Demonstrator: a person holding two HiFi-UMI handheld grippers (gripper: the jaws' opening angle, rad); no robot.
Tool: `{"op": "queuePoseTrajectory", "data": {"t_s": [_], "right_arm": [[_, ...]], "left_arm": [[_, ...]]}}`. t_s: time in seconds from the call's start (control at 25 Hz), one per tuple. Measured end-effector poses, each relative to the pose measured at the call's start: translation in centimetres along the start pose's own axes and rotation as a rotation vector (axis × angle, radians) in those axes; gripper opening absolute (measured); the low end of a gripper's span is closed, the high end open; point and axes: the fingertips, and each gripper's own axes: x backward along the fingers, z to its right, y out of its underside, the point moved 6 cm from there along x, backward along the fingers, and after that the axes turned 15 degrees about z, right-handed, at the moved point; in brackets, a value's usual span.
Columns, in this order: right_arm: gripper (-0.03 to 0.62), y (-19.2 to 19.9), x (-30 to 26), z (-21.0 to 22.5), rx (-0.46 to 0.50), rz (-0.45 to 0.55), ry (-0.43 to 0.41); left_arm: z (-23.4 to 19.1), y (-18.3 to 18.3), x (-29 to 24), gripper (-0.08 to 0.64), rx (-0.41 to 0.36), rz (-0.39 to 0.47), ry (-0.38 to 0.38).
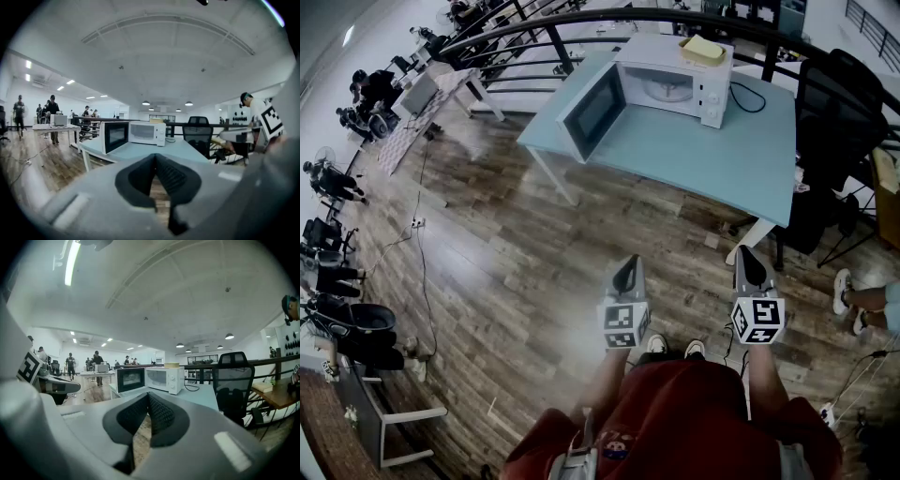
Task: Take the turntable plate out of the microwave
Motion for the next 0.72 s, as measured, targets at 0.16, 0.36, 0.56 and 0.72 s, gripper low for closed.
{"op": "queuePoseTrajectory", "data": {"t_s": [0.16,0.36,0.56,0.72], "right_arm": [[0.000,0.0,-0.7,-0.6,0.004,-0.003,0.000],[0.000,0.4,-1.8,-2.3,0.007,-0.006,0.004],[0.000,1.4,-2.8,-4.4,-0.018,-0.015,0.020],[0.000,1.4,-3.6,-6.1,-0.013,-0.014,0.017]], "left_arm": [[-0.9,-0.2,-0.2,-0.003,0.000,-0.002,0.006],[-2.8,-0.3,-0.4,-0.003,0.009,0.004,0.027],[-5.4,0.0,0.0,-0.003,0.022,-0.007,0.045],[-7.6,0.1,0.6,-0.003,0.033,-0.005,0.039]]}}
